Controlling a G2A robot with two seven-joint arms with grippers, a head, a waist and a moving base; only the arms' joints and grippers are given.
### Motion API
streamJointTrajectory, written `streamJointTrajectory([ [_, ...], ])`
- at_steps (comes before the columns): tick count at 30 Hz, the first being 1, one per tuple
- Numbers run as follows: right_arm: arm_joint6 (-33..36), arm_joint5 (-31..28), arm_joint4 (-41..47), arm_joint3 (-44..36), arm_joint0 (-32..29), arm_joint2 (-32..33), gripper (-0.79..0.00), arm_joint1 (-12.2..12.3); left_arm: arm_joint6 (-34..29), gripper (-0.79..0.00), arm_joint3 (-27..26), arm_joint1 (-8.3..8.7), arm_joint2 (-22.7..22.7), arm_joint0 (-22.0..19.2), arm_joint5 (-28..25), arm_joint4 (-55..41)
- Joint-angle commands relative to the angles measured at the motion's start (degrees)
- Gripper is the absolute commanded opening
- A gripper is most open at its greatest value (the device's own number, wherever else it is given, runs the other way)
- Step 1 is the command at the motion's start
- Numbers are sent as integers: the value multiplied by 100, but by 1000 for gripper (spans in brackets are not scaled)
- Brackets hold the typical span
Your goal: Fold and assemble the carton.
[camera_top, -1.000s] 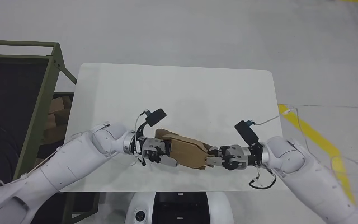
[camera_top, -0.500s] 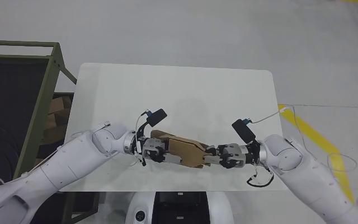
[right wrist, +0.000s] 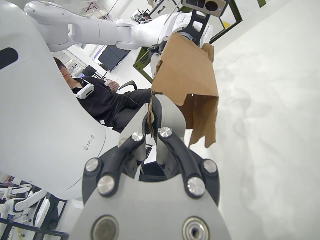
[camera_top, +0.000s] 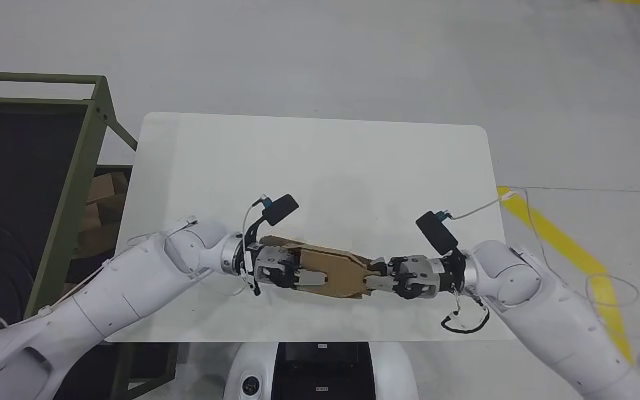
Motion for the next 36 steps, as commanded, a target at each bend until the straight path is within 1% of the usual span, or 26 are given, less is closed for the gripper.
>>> streamJointTrajectory([
  [1, -9, -2, -16, -11, -14, 14, -785, 2, 0, -785, 16, -5, -3, -4, 0, 13],
  [2, -17, 0, -18, -15, -21, 21, -785, 3, 0, -785, 36, -7, -9, -5, 0, 22],
  [3, -24, 0, -19, -15, -27, 29, -665, 4, 0, -785, 53, -10, -22, -6, 0, 34],
  [4, -24, -1, -21, -18, -31, 33, -483, 5, 0, -785, 84, -14, -49, -5, 0, 41],
  [5, -24, 6, -25, -17, -35, 38, -413, 6, 1, -785, 108, -20, -80, 5, 0, 37],
  [7, -74, -10, -19, -23, -58, 73, -22, 9, 2, -785, 206, -35, -182, 39, 0, -62],
  [8, -112, -38, -29, -26, -82, 107, 0, 14, 8, -785, 257, -45, -257, 56, 0, -85],
  [11, -320, -38, -158, -107, -224, 313, 0, 39, 130, -785, 317, -83, -472, 165, 0, -107],
  [13, -541, -38, -460, -214, -392, 547, 0, 63, 241, -785, 288, -112, -616, 260, 0, -100],
  [15, -847, -38, -914, -458, -628, 803, 0, 79, 319, -785, 247, -140, -759, 363, 0, -74],
  [18, -1476, -38, -1883, -915, -1066, 1245, 0, 87, 379, -785, 150, -183, -962, 518, 0, -38],
  [20, -1965, -38, -2449, -1076, -1423, 1503, 0, 89, 396, -785, 99, -205, -1062, 612, 0, -28],
  [21, -2165, -38, -2578, -1072, -1545, 1597, 0, 87, 396, -785, 99, -205, -1062, 612, 0, -28],
  [28, -2165, -38, -2578, -1072, -1545, 1597, 0, 87, 396, -785, 99, -205, -1062, 612, 0, -28],
  [33, -2186, 176, -2688, -1100, -1563, 1545, 0, 62, 577, -785, -43, -240, -1134, 701, 146, 176],
  [36, -2079, 30, -2926, -1161, -1535, 1553, 0, 61, 677, -785, -99, -275, -1174, 764, 53, 243],
])
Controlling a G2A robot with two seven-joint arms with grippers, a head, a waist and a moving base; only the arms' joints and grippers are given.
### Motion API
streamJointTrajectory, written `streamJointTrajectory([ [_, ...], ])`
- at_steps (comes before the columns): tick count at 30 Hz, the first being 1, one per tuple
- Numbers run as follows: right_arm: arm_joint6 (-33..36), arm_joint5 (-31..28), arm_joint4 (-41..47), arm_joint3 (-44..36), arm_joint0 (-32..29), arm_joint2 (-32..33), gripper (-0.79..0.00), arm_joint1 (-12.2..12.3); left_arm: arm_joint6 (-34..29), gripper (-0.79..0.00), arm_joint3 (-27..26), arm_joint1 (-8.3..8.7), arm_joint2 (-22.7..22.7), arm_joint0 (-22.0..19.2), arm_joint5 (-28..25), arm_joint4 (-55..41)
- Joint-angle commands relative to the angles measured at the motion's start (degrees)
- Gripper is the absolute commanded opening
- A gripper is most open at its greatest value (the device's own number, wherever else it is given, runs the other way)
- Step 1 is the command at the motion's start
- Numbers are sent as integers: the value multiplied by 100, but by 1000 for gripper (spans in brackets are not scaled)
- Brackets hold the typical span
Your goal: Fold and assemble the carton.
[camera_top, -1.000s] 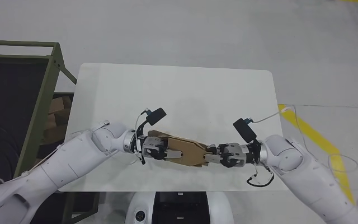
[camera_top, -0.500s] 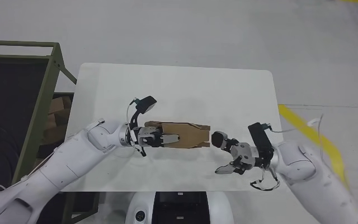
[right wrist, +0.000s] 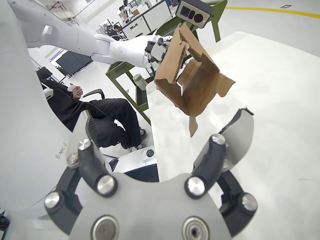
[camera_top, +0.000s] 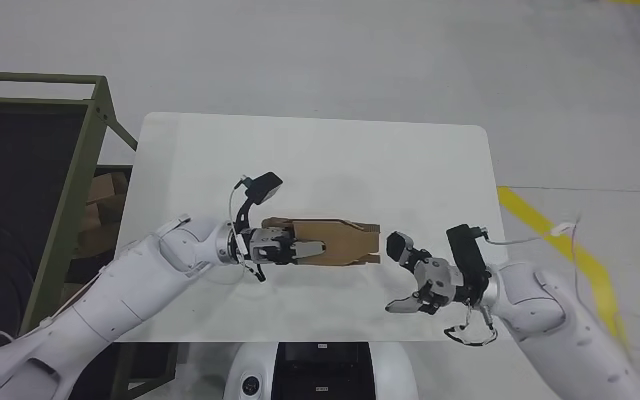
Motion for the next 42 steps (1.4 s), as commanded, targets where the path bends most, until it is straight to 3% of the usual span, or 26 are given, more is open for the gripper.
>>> streamJointTrajectory([
  [1, 125, -107, -224, -47, 9, 4, 0, 4, 49, -785, -29, -27, -17, 36, -97, 30],
  [7, 224, 387, 45, 66, -13, -88, 0, -10, 115, -785, -173, -143, -82, 84, -100, 149],
  [13, 1035, 524, 287, 136, 342, -454, 0, -22, 225, -785, -164, -258, -218, 185, -100, 303],
  [24, 1129, 1264, 598, 500, 953, -1042, 0, -208, -31, -785, -213, -408, -358, 305, -100, 275],
  [34, 193, 1216, 243, 647, 1042, -1130, 0, -360, -617, -785, -227, -497, -506, 412, -100, -272],
  [42, -424, 1161, -130, 612, 840, -1010, 0, -412, -643, -785, -191, -539, -456, 390, -100, -295],
])
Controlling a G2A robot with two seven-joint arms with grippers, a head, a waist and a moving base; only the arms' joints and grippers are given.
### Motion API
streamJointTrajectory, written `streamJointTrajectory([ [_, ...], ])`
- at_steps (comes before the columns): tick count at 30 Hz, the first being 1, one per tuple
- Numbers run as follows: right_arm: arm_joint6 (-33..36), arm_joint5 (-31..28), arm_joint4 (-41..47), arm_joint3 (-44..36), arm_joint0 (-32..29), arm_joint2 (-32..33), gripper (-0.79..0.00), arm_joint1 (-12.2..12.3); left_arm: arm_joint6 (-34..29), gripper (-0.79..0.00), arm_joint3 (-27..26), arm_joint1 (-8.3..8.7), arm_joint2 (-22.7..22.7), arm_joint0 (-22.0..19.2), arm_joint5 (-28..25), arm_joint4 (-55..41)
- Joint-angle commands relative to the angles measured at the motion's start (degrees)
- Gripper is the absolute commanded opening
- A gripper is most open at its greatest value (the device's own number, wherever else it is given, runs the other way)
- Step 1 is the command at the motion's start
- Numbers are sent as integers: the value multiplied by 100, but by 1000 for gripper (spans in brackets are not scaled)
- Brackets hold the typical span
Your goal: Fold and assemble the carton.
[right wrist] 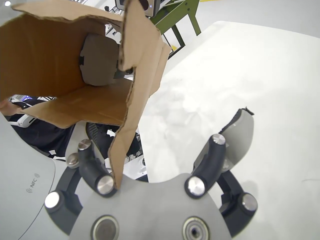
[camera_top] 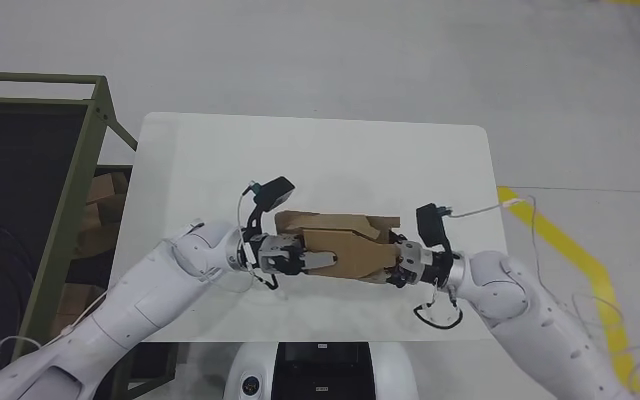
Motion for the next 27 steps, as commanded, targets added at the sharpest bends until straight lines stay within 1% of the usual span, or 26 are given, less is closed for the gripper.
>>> streamJointTrajectory([
  [1, -60, 2, -51, -11, -26, 15, 0, -11, 0, -785, 7, -4, 27, -18, 0, 3],
  [6, -229, -14, -149, -31, -72, 42, 0, -44, 0, -785, 15, -4, 81, -55, 0, -10],
  [10, -220, -78, -139, 0, -79, 38, 0, -64, 0, -785, 33, 3, 83, -77, 0, -6],
  [14, -262, -324, -18, 82, -137, 161, 0, -53, 0, -785, 106, 3, -15, -57, 0, 91],
  [19, -446, -636, 16, 100, -525, 660, 0, 37, 0, -785, 142, -21, -151, 17, 0, 181],
  [24, -648, -1276, 133, -66, -1126, 1343, 0, 164, 0, -785, 164, -59, -293, 102, 0, 353],
  [27, -695, -1322, 171, -340, -1419, 1627, 0, 219, 0, -785, 188, -88, -298, 127, 0, 466],
])
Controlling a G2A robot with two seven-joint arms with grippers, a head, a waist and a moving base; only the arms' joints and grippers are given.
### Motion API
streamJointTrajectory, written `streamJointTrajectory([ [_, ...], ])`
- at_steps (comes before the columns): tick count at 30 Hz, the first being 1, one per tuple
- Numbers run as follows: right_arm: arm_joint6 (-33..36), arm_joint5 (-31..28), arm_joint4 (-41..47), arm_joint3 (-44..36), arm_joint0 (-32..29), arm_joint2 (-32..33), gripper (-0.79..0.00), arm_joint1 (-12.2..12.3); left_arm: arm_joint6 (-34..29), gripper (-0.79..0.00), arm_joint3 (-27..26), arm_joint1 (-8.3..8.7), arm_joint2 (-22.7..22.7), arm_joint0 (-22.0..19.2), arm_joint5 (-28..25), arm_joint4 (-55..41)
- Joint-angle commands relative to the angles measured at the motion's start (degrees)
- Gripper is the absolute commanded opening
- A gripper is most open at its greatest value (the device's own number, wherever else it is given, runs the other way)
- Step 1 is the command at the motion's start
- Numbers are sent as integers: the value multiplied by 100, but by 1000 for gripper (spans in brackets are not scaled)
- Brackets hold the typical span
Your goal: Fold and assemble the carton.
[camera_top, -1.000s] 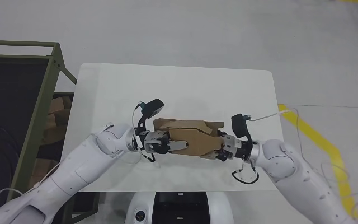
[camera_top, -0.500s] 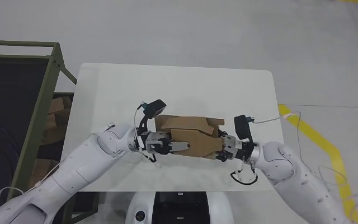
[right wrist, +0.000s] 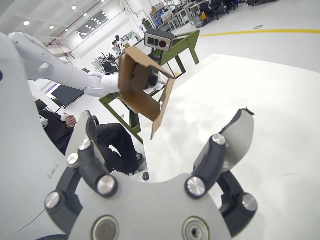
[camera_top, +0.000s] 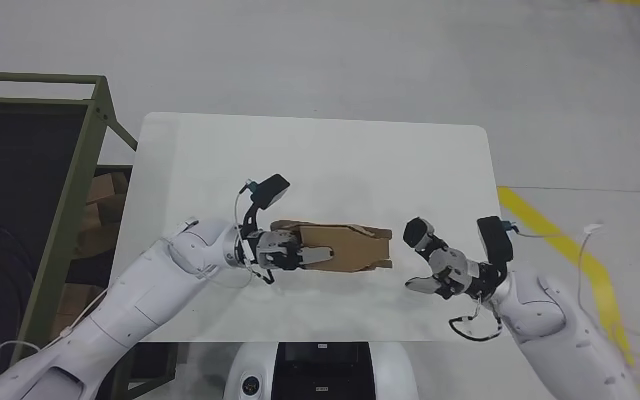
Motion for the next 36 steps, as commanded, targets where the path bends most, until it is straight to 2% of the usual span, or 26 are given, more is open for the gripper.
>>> streamJointTrajectory([
  [1, 9, 13, 14, -221, -166, 152, 0, 34, 0, -785, 20, -20, 14, 1, 0, 94],
  [8, 249, 13, 461, -808, -163, 82, 0, 152, 0, -785, 116, -58, 101, -61, 0, 374],
  [22, 798, 13, 1109, -793, 80, -208, 0, 319, 94, -785, 97, -114, -60, 19, 0, 556],
  [36, 1501, 13, 1609, -1130, 532, -590, 0, 387, 94, -785, 150, -170, -127, 65, 0, 609],
])
